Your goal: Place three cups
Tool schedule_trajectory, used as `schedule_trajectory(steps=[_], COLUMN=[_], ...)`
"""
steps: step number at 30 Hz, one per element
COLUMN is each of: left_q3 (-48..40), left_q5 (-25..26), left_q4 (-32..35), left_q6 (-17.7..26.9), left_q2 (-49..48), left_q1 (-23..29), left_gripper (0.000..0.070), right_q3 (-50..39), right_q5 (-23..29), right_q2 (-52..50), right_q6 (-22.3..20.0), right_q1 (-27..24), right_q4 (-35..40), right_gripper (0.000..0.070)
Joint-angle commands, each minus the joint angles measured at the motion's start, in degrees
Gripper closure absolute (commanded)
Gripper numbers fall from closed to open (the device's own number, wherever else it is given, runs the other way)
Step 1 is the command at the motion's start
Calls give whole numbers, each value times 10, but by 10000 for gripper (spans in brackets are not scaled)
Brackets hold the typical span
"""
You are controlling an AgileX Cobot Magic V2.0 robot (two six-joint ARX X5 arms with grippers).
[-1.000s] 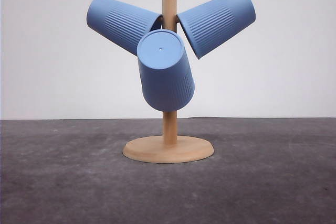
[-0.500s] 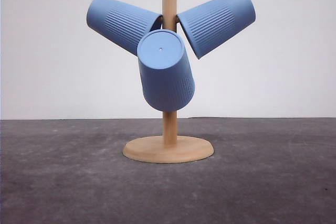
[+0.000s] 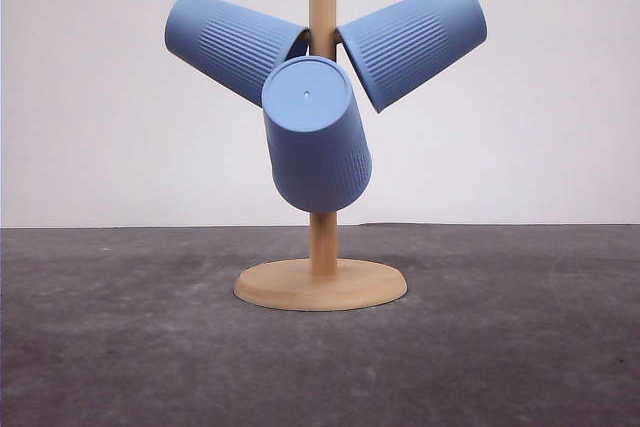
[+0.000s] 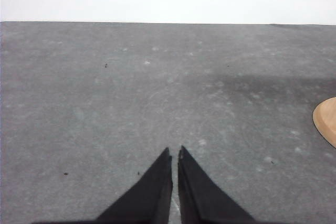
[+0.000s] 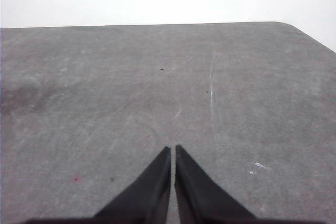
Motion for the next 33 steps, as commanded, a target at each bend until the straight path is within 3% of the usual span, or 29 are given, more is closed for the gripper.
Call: schedule_trajectory(steps=[1, 33], left_q3=[-8, -8], left_q5=[-2, -2], left_q4=[-3, -3], left_q6=[5, 5], left_q2=[0, 0], left_q1=[1, 1], left_gripper=[700, 700], right_q3=[-1, -1], right_q5=[2, 2], right_q2=[0, 0], right_q6=[-2, -2], right_q1=[0, 0], right_q4=[4, 4], right_gripper=[688, 688])
